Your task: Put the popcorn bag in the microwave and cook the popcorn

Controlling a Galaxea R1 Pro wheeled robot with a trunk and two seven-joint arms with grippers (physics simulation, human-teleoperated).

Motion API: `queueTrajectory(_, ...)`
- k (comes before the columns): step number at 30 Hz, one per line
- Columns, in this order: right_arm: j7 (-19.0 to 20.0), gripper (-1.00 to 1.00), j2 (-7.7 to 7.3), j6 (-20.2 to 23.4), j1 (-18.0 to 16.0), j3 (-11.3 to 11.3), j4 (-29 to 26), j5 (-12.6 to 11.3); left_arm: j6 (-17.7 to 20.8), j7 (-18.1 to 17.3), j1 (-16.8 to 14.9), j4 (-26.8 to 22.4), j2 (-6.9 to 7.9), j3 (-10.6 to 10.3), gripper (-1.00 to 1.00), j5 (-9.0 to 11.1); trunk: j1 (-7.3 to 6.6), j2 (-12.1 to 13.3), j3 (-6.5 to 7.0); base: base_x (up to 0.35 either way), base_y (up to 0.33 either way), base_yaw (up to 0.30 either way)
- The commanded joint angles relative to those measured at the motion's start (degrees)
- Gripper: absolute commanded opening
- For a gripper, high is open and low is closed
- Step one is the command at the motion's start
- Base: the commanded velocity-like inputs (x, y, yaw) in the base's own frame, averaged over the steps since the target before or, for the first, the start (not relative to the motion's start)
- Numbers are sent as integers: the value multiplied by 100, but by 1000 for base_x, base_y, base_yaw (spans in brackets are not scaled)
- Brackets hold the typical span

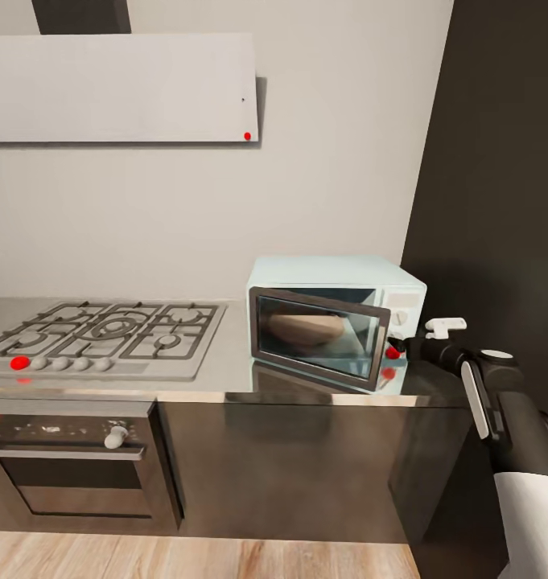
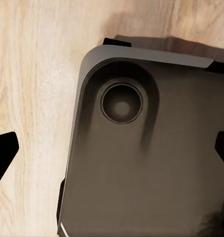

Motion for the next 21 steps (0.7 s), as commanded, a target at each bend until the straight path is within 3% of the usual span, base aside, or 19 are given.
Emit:
queueTrajectory(1,39,100,2,20,-4,-9,-5,33,-12,2,-1,-2,-1,6,100,25,0,-3,-6,0,-2,0)
queueTrajectory(6,15,100,145,-115,-4,-38,2,-5,-13,2,-1,-2,-2,7,100,25,0,-3,-6,0,0,0)
queueTrajectory(7,17,100,355,-616,-4,-40,2,-7,-12,2,-1,-2,-2,7,100,25,0,-3,-6,0,0,0)
queueTrajectory(9,18,100,405,-705,-4,-40,3,-9,-13,2,-1,-2,-3,7,100,25,0,-3,-6,0,0,0)
queueTrajectory(16,169,100,429,-770,-4,-42,3,-70,-11,2,-1,-2,-3,7,100,25,0,-3,-6,0,0,0)
queueTrajectory(19,523,100,408,-761,-4,-56,3,-79,-12,2,-1,-2,-3,7,100,25,0,-3,-6,0,0,0)
queueTrajectory(21,982,100,383,-753,-4,-65,17,-71,-12,2,-1,-2,-3,7,100,25,0,-3,-6,0,0,0)
